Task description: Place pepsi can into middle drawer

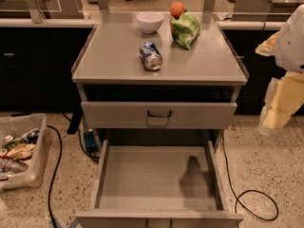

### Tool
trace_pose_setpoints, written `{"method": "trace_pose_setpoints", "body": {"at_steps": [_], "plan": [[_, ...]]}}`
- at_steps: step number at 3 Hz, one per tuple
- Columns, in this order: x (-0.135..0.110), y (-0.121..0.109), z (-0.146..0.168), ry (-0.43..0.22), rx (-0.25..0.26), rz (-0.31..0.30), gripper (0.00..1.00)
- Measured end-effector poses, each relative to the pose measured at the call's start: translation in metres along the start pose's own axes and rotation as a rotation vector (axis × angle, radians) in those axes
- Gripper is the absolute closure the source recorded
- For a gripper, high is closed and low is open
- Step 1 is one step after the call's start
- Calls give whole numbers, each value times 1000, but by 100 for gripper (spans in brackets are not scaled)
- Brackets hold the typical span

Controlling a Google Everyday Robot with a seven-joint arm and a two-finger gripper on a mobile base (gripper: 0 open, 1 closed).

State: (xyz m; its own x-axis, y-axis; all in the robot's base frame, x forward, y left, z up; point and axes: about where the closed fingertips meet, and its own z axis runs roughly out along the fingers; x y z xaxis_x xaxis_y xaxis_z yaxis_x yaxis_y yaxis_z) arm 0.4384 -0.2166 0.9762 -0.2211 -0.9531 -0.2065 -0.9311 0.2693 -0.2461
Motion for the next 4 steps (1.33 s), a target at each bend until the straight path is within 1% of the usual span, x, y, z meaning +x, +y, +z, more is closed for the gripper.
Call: {"method": "trace_pose_setpoints", "body": {"at_steps": [1,2,3,4], "plan": [[-5,-10,2,2,18,-17,0],[-24,-54,22,-26,31,-69,0],[-59,-117,56,-51,28,-129,0],[-97,-169,103,-74,-3,-141,0]]}}
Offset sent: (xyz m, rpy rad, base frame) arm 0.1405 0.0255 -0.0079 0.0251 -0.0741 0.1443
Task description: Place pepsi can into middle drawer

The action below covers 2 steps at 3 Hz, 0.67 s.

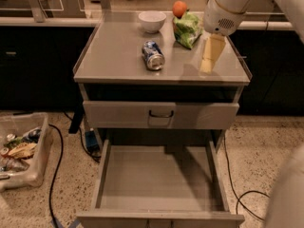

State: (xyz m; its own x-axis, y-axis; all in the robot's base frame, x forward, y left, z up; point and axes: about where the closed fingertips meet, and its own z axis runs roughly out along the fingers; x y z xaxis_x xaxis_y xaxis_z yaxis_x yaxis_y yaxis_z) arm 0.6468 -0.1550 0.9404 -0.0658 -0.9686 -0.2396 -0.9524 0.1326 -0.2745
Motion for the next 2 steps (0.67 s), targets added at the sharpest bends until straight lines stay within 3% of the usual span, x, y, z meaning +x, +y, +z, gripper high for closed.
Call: {"method": "trace_pose_setpoints", "body": {"at_steps": [1,2], "plan": [[-5,-22,-3,-28,44,7,0],[-6,-23,-2,-33,47,7,0]]}}
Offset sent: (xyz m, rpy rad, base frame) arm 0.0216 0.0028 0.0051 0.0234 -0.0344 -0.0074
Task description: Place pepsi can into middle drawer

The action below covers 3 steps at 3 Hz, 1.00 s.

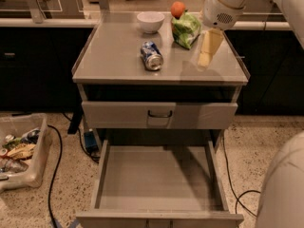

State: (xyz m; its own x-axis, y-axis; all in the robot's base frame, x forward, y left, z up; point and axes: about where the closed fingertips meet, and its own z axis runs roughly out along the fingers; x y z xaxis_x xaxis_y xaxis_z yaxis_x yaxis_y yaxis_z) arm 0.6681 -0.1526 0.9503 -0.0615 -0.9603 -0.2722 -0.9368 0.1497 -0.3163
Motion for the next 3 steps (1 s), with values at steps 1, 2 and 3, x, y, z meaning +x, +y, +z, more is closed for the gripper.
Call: {"method": "trace_pose_setpoints", "body": {"at_steps": [1,2,3], "plan": [[-15,-21,2,-8,27,63,0],[-47,-47,7,7,43,158,0],[-55,-56,1,-14,73,168,0]]}}
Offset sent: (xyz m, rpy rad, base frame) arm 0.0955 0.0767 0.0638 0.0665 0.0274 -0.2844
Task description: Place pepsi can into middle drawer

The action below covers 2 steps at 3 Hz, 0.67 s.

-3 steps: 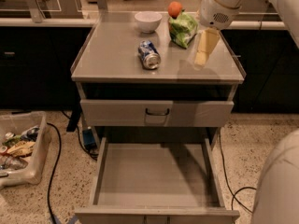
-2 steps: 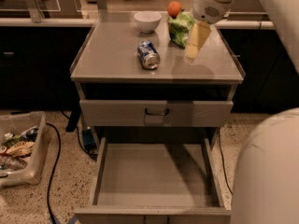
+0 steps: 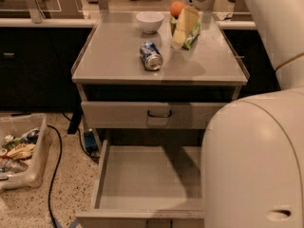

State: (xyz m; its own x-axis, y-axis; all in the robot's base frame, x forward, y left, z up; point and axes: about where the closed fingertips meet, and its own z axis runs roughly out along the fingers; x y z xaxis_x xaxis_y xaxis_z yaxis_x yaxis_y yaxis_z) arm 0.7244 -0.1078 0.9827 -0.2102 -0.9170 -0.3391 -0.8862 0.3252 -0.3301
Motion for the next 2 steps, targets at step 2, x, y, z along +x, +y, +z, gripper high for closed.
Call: {"method": "trace_pose_setpoints", "body": {"at_steps": [2], "plan": [[-5,-8,24,11,8,34,0]]}}
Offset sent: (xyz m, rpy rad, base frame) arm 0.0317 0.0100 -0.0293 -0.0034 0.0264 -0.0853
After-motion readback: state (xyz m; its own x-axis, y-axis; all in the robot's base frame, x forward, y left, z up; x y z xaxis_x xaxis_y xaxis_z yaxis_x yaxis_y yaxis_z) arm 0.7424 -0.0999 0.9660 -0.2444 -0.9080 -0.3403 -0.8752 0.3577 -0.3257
